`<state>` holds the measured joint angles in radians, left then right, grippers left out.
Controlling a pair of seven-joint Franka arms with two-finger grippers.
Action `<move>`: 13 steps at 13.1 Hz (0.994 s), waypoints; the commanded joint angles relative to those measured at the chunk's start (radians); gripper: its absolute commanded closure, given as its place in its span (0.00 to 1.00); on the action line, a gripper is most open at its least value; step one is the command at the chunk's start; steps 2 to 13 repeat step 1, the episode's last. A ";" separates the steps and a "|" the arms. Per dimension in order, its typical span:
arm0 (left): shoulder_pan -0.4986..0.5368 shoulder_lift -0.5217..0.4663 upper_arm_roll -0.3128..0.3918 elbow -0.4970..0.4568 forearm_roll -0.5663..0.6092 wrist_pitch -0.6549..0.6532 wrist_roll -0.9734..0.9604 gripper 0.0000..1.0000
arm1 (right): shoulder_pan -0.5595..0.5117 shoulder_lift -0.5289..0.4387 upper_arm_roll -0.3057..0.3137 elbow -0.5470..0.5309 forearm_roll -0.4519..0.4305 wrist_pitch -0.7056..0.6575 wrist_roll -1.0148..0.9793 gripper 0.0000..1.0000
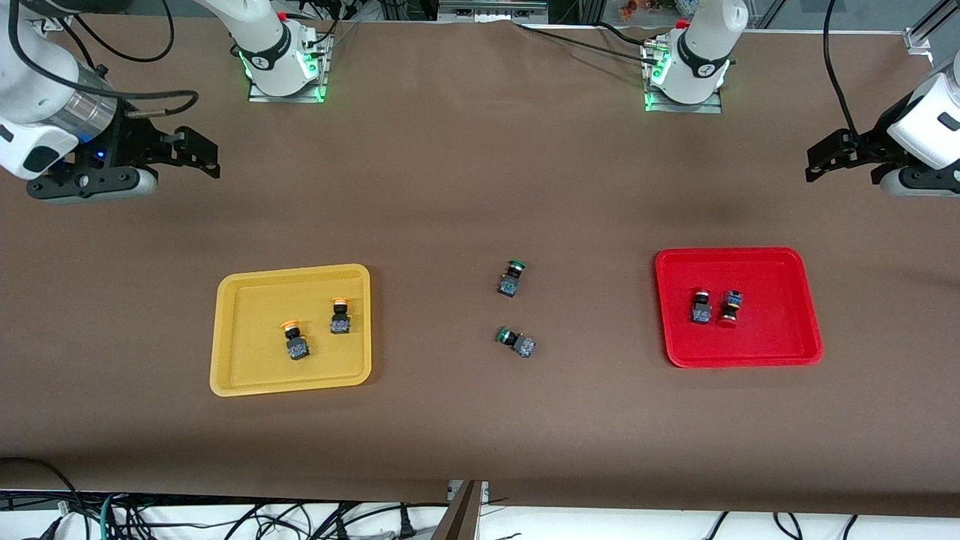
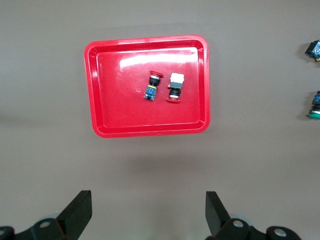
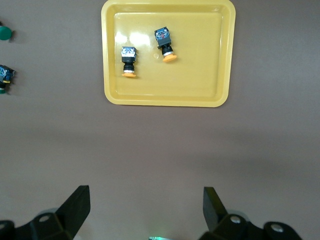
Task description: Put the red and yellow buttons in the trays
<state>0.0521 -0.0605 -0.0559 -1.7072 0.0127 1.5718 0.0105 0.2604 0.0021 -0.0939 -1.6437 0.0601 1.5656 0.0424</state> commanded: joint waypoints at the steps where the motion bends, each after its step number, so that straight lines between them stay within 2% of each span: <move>1: 0.002 -0.009 0.001 -0.002 -0.019 -0.007 0.000 0.00 | -0.029 -0.010 0.031 -0.024 -0.003 0.021 -0.027 0.00; 13: 0.002 -0.009 0.001 -0.002 -0.019 -0.007 0.000 0.00 | -0.029 -0.010 0.031 -0.024 -0.003 0.021 -0.027 0.00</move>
